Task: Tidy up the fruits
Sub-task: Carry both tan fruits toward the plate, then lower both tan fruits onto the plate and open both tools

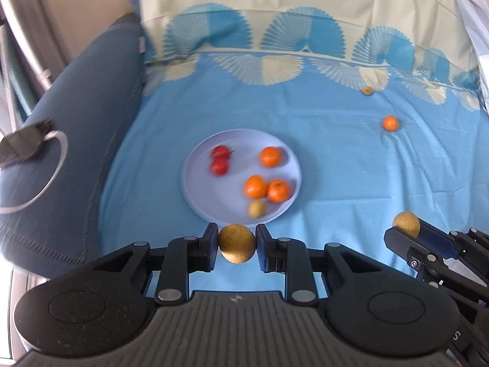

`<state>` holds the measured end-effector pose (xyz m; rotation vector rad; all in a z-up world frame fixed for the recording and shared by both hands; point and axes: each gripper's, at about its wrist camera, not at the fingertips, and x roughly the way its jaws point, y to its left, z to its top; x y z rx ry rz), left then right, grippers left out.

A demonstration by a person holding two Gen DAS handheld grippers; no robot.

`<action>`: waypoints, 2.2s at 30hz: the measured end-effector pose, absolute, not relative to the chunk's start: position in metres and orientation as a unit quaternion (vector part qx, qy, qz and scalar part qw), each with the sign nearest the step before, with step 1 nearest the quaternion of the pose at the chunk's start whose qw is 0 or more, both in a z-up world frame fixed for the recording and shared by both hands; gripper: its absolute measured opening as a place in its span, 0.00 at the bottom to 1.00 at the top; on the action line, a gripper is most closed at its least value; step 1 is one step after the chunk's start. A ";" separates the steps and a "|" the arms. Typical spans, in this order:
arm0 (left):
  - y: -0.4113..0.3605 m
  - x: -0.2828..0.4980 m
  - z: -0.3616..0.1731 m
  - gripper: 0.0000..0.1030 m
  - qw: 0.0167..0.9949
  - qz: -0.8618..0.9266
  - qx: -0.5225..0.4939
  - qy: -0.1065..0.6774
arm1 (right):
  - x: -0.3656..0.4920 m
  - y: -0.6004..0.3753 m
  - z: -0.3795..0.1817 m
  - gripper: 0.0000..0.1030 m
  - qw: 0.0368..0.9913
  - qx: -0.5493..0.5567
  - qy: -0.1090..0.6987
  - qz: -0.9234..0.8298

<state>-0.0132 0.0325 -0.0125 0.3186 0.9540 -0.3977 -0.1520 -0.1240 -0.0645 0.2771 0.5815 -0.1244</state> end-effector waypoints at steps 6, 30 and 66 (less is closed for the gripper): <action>0.077 -0.025 -0.007 0.28 0.866 -0.174 0.129 0.450 | -0.151 -0.083 -0.051 0.26 0.952 0.092 0.290 -0.021; 0.099 -0.010 -0.009 0.28 0.867 -0.174 0.087 0.458 | -0.142 -0.057 -0.049 0.26 0.949 0.050 0.311 -0.027; 0.025 0.141 -0.097 0.28 0.844 -0.170 0.122 0.495 | 0.025 -0.106 -0.121 0.26 0.927 0.043 0.369 -0.050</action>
